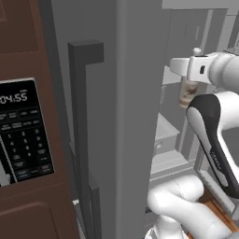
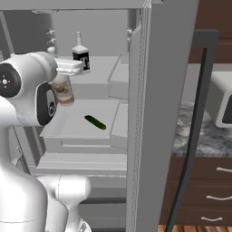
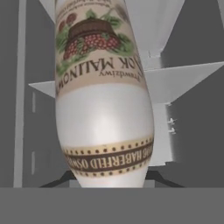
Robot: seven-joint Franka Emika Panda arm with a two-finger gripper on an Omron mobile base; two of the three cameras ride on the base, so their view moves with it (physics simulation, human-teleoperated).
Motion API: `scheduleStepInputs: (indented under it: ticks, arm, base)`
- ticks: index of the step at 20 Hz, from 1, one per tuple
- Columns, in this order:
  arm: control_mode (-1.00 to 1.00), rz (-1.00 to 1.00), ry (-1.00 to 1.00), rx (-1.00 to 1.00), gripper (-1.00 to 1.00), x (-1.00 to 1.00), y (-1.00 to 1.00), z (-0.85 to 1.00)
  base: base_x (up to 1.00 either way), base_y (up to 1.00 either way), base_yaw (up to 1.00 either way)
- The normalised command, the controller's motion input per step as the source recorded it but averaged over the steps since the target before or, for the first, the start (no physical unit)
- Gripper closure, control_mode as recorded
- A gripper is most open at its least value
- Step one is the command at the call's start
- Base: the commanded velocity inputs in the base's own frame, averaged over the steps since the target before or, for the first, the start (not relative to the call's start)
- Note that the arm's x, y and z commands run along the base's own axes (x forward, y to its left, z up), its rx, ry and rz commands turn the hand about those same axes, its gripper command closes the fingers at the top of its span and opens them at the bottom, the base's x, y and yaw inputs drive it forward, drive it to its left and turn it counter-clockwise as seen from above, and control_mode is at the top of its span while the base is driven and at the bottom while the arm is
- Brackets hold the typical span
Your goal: Place the liquors on the top shelf of the fridge to keep them out of children's reach, and place the cucumber on lower shelves for easy access.
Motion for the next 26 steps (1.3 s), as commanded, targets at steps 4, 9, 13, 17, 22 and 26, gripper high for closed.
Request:
scheduleStepInputs:
  ticks: [4, 9, 13, 17, 22, 26]
  arm:
    - [-1.0, -0.04, -0.06, 0.0, 1.0, 0.27, -0.08, 0.21]
    - [-1.0, -0.02, -0.01, 0.0, 1.0, 0.35, -0.02, 0.04]
    - [-1.0, -0.01, 0.0, 0.0, 1.0, 0.41, 0.0, 0.0]
    - [-1.0, 0.0, 0.0, 0.0, 1.0, 0.41, 0.0, 0.0]
    - [-1.0, 0.0, 0.0, 0.0, 1.0, 0.38, -0.04, 0.0]
    - [-1.0, 0.0, 0.0, 0.0, 1.0, 0.39, -0.09, 0.0]
  base:
    - [0.0, 0.0, 0.0]
    - [0.0, 0.0, 0.0]
    - [0.0, 0.0, 0.0]
    - [0.0, 0.0, 0.0]
    - [0.0, 0.0, 0.0]
    - [0.0, 0.0, 0.0]
